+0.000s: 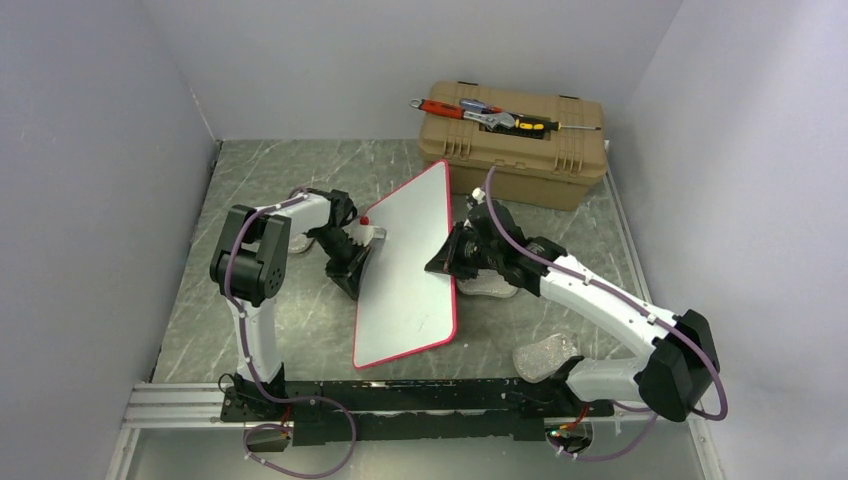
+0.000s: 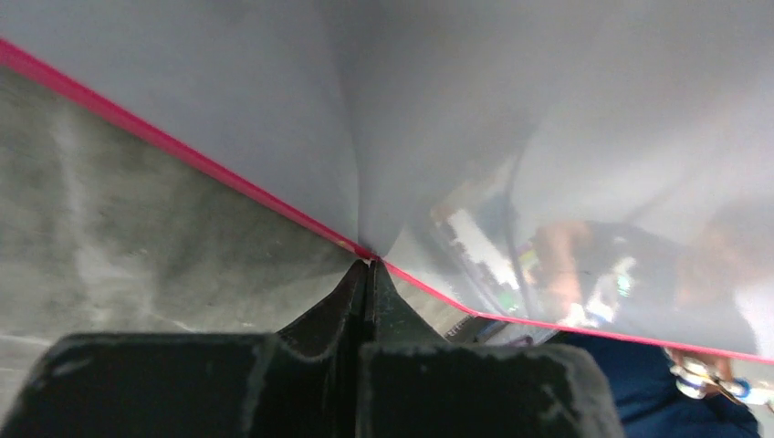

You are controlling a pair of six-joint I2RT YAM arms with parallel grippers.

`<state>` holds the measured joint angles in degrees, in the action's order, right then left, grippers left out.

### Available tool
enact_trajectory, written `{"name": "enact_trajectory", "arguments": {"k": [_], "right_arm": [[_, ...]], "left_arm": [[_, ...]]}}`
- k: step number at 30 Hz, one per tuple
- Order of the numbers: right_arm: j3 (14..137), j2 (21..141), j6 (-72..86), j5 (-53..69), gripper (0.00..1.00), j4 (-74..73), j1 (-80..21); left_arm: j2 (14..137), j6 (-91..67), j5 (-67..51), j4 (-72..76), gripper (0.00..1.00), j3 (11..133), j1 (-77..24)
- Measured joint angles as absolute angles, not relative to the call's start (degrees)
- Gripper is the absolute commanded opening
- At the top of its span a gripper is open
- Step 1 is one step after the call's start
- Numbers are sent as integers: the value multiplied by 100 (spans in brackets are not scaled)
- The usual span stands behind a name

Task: Erase the whiteboard
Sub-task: Pick up the whiteboard at the center of the board, then place the whiteboard at the center of the board.

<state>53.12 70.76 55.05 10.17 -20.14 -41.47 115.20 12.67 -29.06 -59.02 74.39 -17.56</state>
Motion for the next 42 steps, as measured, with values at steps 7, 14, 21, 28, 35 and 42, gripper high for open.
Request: {"name": "enact_trajectory", "arguments": {"k": [7,14,21,28,35,42], "right_arm": [[5736,7126,5240,945,0,-2613,-4189],[6003,7140,4950,965,0,-2993,-4224],[7343,7728,3938,902,0,-4160,-4348],[8503,8488,3459,585,0,-4980,-4576],[9150,8903,3260,307,0,-5343,-4845],[9832,9354,3186,14,0,-5732,-5137]], "left_arm": [[11491,1232,-2904,-5546,3,7505,-1811],[11356,1278,-2849,-5533,20,7594,-1765],[10763,1210,-1774,-5951,11,8049,-1649],[10538,902,-836,-6493,3,8313,-1588],[10534,666,-471,-6847,3,8521,-1588],[10396,620,-464,-6934,3,8530,-1588]]}}
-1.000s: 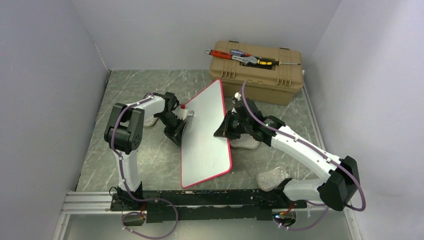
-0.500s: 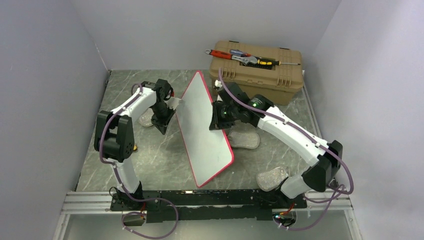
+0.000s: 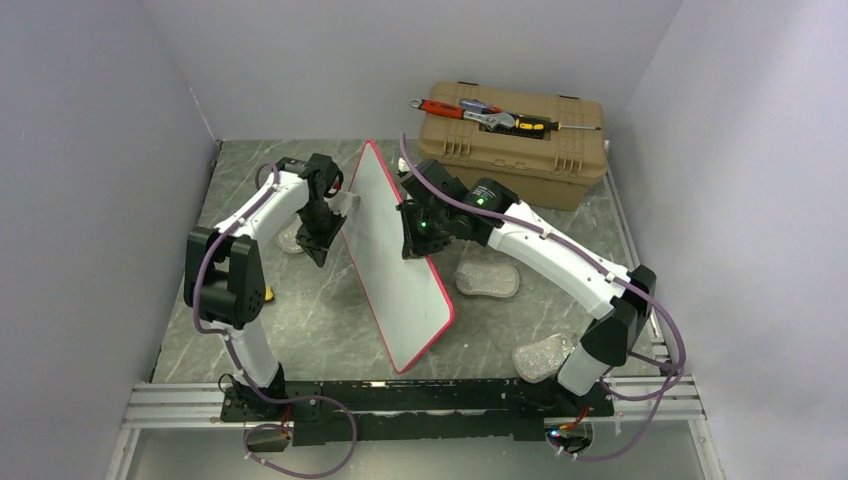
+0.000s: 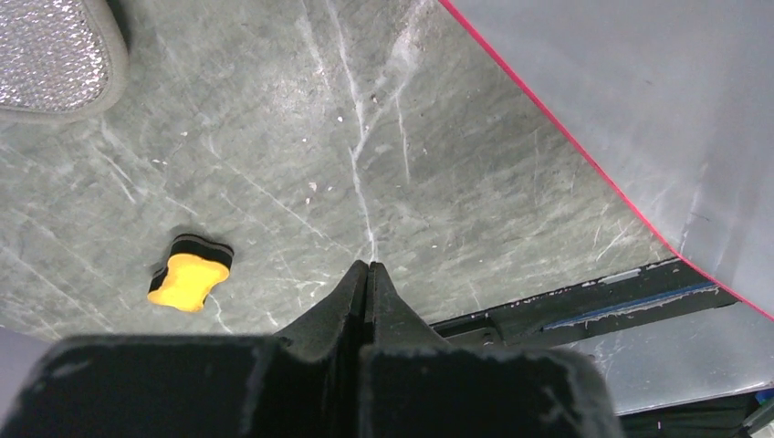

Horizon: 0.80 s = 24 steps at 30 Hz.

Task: Erase the whiteboard
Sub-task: Place the whiteboard at the center of the board.

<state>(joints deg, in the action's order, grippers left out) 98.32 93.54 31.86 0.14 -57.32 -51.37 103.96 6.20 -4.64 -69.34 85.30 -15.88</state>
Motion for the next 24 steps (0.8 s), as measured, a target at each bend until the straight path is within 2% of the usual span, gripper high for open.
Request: {"name": "enact_trajectory", "arguments": {"k": [17,24], "right_arm": [[10630,9926,3046,-274,0,-6213,-5402],[11548,10396,2827,-792,0,-6805,-5572]], "left_arm": [[10001,633,-622,-6984,3,8530,-1577],[9985,631,-731,-7109,3,8530,-1538]]}}
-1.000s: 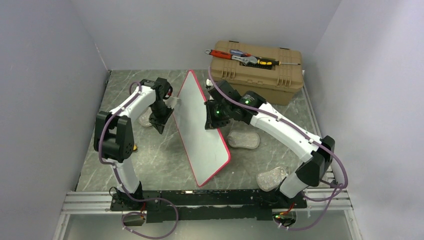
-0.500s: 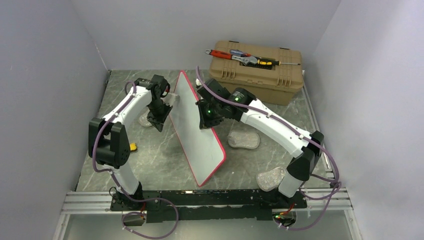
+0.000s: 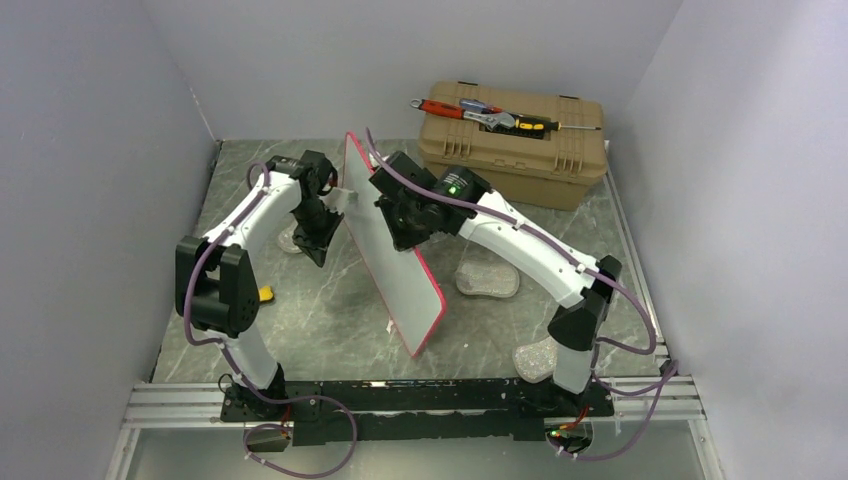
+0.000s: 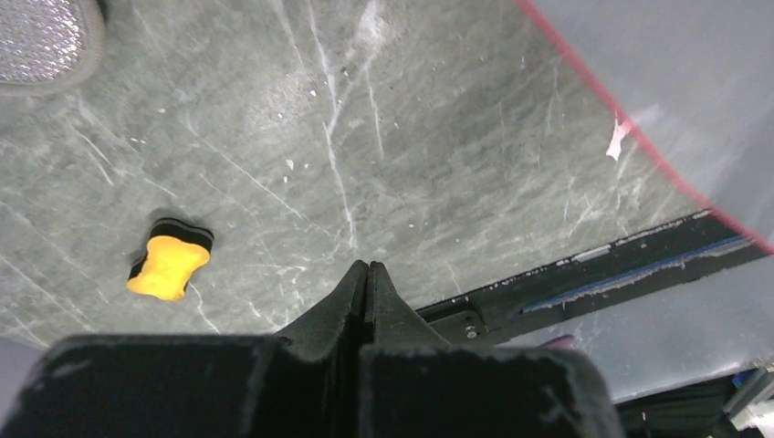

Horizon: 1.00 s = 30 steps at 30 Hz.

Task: Erase the whiteboard
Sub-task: Place the whiteboard at the center of the board.

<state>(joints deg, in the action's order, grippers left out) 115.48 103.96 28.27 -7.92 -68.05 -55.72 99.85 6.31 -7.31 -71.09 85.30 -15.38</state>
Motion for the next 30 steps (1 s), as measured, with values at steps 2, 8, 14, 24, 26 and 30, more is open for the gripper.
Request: {"name": "enact_trajectory", "arguments": {"k": [2,8,14,24,26,30], "right_arm": [[11872,10516,2554,-1059,0,-6965,-5629],[12245,10822,1153,-2499,0,-6895,-5819],[11522,10960,338,-3345,0,-6729,-5900],[9749,10954,-211,-4633,0,-5533,-7225],[9354,10954,-220,-4945,0,-5238,-7533],[8567,11028,-150,-5596,0,-4692,-8117]], "left_arm": [[9968,635,-849,-7207,3,8534,-1481],[9612,690,-1323,-7546,2,8742,-904],[8956,788,-1319,-7776,1,9037,-233],[8838,832,-937,-8084,1,9380,311],[8838,832,-917,-8101,1,9448,370],[8840,832,-945,-8141,1,9456,370]]}}
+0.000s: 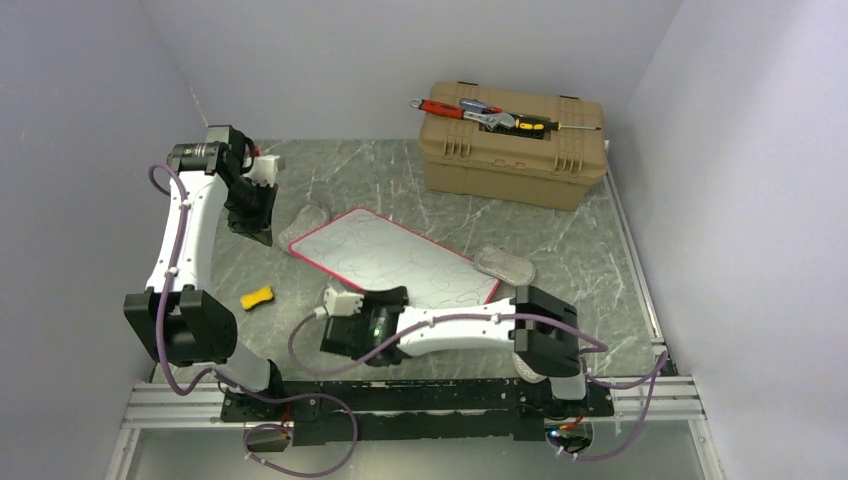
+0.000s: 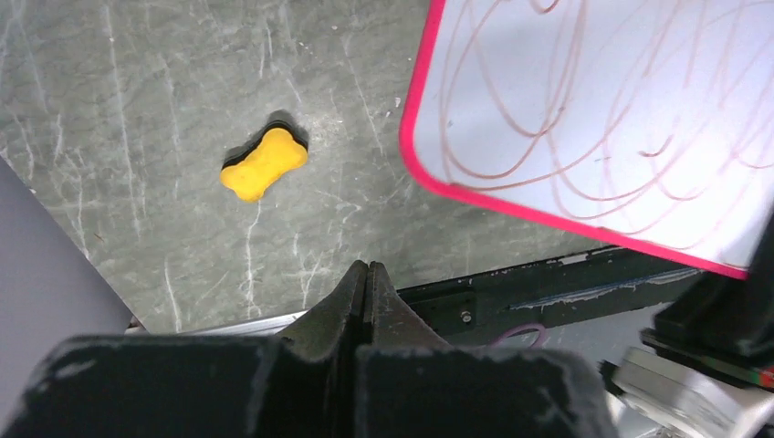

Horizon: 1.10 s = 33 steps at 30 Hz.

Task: Erase the whiteboard
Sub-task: Place the whiteboard at the center of the board.

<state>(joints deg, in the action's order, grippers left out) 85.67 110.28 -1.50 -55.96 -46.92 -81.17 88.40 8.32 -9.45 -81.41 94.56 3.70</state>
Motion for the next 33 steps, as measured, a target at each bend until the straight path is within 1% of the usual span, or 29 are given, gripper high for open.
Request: {"name": "enact_trajectory", "arguments": {"k": [5,10,17,33], "right_arm": [[7767,11111,8,-6171,0,-4101,-8543],[7236,11115,152,-6460,0,-3736,-8687],[7065,11308,303,-6626,0,-3570,-8687],[6866,11402,565,-6729,0,-3404,-8715]], "left_arm": [[8877,825,-1221,-8182,1,9450,368],[8932,786,-1487,-8152,1,9382,368],[9155,788,-1813,-8200,0,9463,368],[9124,829,-2231,-8173,0,9465,368]]}}
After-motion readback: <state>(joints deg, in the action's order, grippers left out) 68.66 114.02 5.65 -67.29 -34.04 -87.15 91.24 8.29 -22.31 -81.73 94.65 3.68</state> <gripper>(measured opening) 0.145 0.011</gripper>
